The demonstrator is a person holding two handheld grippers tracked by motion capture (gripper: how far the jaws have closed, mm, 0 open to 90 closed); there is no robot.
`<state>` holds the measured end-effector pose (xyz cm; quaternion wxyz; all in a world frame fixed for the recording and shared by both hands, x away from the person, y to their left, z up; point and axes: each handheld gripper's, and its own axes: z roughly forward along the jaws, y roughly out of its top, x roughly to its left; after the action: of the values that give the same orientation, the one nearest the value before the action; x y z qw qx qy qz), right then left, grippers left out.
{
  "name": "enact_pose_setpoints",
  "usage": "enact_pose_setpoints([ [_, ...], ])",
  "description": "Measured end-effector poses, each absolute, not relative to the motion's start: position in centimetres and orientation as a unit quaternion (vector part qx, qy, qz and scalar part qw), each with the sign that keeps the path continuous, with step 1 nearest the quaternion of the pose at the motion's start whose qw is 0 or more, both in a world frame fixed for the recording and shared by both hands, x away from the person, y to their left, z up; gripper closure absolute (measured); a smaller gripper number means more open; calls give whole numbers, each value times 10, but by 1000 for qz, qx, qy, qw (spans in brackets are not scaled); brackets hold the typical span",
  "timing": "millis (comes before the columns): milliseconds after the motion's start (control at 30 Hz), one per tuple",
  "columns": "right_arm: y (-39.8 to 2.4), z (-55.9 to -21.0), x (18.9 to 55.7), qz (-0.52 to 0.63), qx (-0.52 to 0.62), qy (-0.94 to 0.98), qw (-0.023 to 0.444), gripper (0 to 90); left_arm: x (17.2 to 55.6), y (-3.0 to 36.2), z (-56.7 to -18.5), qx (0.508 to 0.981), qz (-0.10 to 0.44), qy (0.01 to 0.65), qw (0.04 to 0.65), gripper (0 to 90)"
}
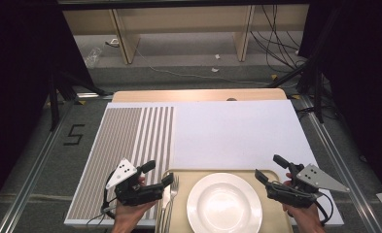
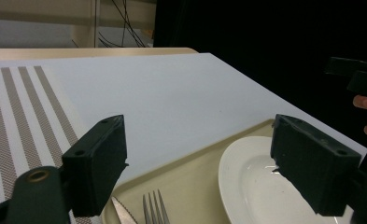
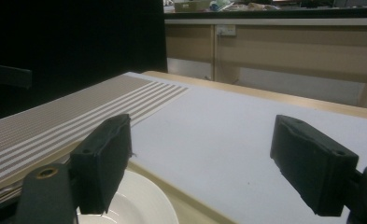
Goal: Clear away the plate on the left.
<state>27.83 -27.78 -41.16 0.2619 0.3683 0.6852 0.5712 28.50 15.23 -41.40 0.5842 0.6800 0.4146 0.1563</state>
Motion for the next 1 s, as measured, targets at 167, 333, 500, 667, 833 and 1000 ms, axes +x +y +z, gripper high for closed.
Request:
enact_pose_setpoints([
  [167, -277, -411, 278, 571, 363, 687, 265, 214, 285, 157, -413, 676, 165, 413, 588, 174],
  [333, -277, -411, 278, 571, 364, 687, 264, 214, 285, 162, -413, 669, 178, 410, 594, 173],
  [500, -277, -411, 278, 571, 363, 687, 265, 214, 284, 164, -412, 668, 187, 407, 594, 168],
  [667, -277, -412, 279, 571, 363, 687, 265, 214, 283, 164, -413, 668, 190, 402, 597, 167],
  [833, -278, -411, 278, 571, 365, 687, 263, 214, 283, 163, -413, 669, 190, 400, 596, 164],
  [1000, -278, -411, 278, 571, 365, 687, 263, 214, 283, 163, -413, 669, 191, 400, 596, 164],
])
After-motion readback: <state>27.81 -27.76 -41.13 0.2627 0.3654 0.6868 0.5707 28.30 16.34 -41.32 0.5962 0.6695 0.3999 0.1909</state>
